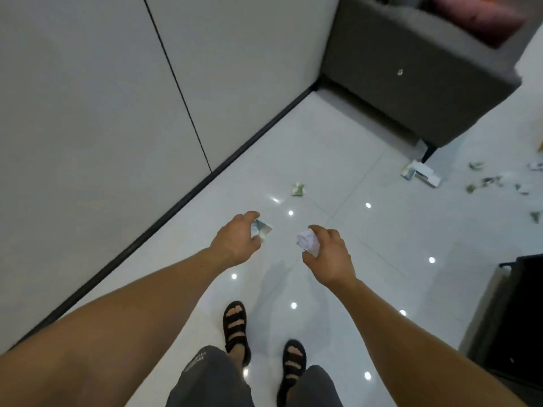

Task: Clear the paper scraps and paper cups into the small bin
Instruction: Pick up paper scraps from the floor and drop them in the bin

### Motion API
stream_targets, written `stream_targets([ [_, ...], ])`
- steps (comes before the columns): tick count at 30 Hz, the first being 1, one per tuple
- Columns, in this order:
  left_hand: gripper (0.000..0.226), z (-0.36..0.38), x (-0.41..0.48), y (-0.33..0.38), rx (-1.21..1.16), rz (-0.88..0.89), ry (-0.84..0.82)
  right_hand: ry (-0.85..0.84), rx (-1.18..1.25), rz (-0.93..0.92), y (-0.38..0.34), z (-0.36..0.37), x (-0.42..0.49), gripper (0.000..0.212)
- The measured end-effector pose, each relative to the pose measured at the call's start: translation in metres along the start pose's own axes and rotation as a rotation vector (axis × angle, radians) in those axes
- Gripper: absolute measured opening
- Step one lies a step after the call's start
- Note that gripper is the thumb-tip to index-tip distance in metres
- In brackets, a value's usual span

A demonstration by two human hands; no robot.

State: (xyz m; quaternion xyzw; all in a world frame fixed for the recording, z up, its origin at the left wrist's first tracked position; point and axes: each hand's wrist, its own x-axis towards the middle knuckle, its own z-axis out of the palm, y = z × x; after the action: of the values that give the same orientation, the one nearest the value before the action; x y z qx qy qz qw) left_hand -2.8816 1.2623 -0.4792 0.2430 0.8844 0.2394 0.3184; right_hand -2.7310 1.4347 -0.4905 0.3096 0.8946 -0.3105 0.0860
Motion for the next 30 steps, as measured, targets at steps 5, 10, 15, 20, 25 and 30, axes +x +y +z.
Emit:
stream_targets([
  [5,0.061,-0.039,-0.084,0.014,-0.040,-0.074,0.193,-0.050,-0.061,-0.206,-0.061,-0.030,-0.038,0.058],
  [10,0.061,-0.043,-0.172,0.015,-0.078,-0.211,0.376,-0.107,-0.151,-0.389,-0.096,-0.041,-0.077,0.056],
  [15,0.061,-0.028,-0.268,-0.006,-0.156,-0.389,0.506,-0.191,-0.198,-0.595,-0.131,-0.033,-0.120,0.054],
  [20,0.061,-0.024,-0.369,-0.048,-0.231,-0.562,0.633,-0.301,-0.252,-0.769,-0.177,0.003,-0.175,0.052],
  [25,0.061,-0.018,-0.461,-0.094,-0.287,-0.699,0.763,-0.392,-0.329,-0.925,-0.228,0.052,-0.239,0.056],
  [30,0.061,-0.007,-0.547,-0.150,-0.348,-0.795,0.855,-0.449,-0.397,-1.066,-0.285,0.110,-0.310,0.058],
])
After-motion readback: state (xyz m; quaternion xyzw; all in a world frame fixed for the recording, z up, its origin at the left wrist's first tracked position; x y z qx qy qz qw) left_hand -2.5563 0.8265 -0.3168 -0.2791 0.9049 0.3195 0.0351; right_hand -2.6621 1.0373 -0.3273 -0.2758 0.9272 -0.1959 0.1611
